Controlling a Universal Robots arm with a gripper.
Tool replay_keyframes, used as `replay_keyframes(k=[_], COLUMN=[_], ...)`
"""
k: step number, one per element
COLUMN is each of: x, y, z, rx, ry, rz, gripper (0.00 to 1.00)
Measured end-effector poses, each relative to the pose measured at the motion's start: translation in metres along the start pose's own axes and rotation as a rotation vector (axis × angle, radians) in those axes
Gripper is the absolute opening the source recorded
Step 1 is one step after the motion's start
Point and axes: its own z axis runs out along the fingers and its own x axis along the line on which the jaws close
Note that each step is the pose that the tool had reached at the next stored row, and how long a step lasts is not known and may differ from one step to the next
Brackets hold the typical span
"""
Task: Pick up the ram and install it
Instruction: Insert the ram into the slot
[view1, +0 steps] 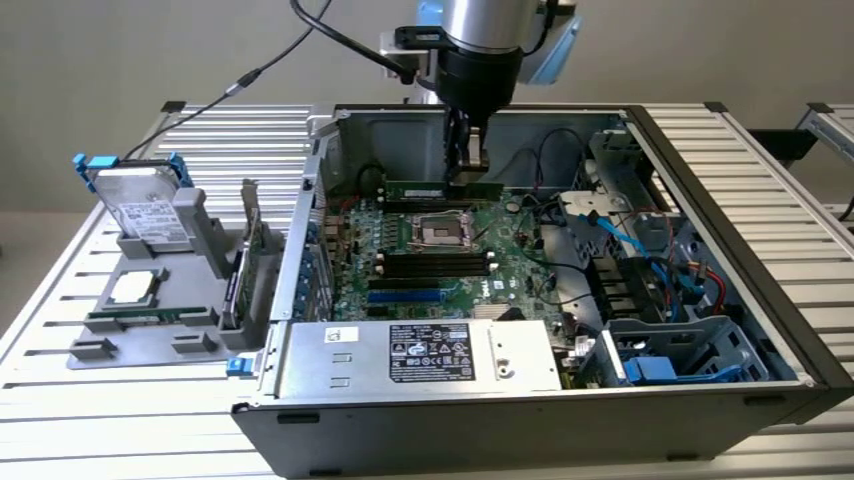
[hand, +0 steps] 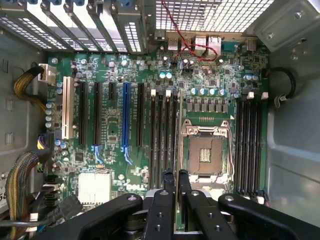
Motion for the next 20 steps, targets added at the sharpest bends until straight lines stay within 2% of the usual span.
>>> replay_keyframes(k=[20], x=[0.007], y=[0.0066], z=[0.0273], rx=[0.0000], ry=[0.0035], rz=[-0.049], gripper=[0.14])
